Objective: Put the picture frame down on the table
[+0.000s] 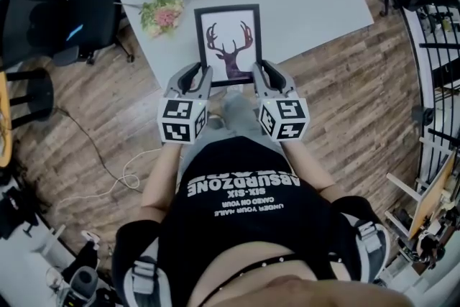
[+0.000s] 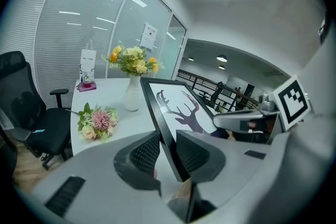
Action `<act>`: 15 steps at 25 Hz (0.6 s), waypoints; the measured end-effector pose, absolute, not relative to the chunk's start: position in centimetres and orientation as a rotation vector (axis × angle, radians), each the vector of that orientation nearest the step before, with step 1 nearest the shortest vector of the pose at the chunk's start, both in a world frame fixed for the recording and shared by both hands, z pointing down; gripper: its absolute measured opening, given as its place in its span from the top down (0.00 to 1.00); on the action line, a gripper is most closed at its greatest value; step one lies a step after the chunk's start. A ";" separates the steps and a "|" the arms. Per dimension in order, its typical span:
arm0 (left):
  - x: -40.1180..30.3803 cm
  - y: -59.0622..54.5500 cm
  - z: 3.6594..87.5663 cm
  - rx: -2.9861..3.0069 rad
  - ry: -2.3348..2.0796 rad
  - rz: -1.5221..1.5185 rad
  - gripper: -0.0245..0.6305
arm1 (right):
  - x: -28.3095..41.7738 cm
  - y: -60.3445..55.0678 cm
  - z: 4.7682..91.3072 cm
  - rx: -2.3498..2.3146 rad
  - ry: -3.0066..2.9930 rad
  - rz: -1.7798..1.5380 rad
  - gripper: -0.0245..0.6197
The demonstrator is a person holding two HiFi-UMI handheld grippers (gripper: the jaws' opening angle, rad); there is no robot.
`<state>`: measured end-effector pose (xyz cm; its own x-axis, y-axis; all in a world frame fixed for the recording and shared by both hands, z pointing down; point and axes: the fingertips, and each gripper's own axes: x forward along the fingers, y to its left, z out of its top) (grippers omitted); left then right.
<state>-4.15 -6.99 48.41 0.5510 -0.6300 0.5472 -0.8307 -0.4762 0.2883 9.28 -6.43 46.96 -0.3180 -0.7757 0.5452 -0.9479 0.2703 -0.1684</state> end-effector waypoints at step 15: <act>-3.4 -9.6 50.7 2.193 -1.184 0.541 0.81 | 10.0 -9.4 49.2 1.496 -2.173 0.703 0.83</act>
